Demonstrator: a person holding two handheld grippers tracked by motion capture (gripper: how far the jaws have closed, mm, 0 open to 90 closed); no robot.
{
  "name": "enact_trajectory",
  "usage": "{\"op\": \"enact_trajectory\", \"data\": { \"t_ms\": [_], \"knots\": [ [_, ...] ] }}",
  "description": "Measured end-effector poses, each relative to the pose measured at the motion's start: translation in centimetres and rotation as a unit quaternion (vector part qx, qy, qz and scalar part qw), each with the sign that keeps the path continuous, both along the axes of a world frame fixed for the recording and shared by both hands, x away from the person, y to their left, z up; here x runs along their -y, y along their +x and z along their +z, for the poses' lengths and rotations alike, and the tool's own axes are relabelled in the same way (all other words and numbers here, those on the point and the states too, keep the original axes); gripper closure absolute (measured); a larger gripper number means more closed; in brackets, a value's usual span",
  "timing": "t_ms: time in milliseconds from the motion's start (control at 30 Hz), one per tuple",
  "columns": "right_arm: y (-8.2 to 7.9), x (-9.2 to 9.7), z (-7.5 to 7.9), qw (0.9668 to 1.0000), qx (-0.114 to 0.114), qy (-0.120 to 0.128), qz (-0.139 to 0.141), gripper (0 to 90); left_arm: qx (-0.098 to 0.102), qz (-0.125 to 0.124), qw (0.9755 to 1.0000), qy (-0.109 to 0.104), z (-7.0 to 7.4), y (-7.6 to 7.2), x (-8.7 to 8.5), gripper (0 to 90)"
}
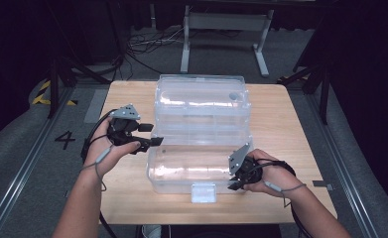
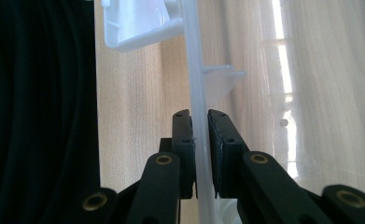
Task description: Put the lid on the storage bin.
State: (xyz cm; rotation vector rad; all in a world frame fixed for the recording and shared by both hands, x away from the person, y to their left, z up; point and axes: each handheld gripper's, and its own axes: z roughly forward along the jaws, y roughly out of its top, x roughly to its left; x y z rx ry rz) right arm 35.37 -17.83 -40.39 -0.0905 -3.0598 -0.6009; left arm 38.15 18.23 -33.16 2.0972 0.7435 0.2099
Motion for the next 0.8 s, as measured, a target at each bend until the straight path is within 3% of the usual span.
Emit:
{"op": "enact_trajectory", "data": {
  "t_ms": [267, 400, 533, 633, 800],
  "knots": [
    [0.1, 0.1, 0.0, 1.0000, -0.004, 0.002, 0.000, 81.7, 0.004, -0.020, 0.9998, -0.005, 1.6, 1.3, 1.8, 38.4],
    [0.1, 0.1, 0.0, 1.0000, -0.006, 0.003, -0.001, 81.5, 0.008, -0.029, 0.9995, 0.006, 2.2, 2.2, 3.0, 38.3],
    [0.1, 0.1, 0.0, 1.0000, -0.005, 0.004, 0.002, 81.5, -0.001, -0.050, 0.9987, -0.010, 2.7, 3.3, 4.1, 38.3],
    [0.1, 0.1, -0.1, 1.0000, -0.005, 0.006, 0.002, 81.4, 0.004, -0.049, 0.9988, -0.002, 3.1, 3.9, 4.7, 38.3],
    [0.2, 0.1, -0.1, 0.9999, -0.006, 0.007, 0.004, 81.5, -0.001, -0.054, 0.9985, -0.011, 3.5, 4.8, 5.2, 38.4]
  ]
}}
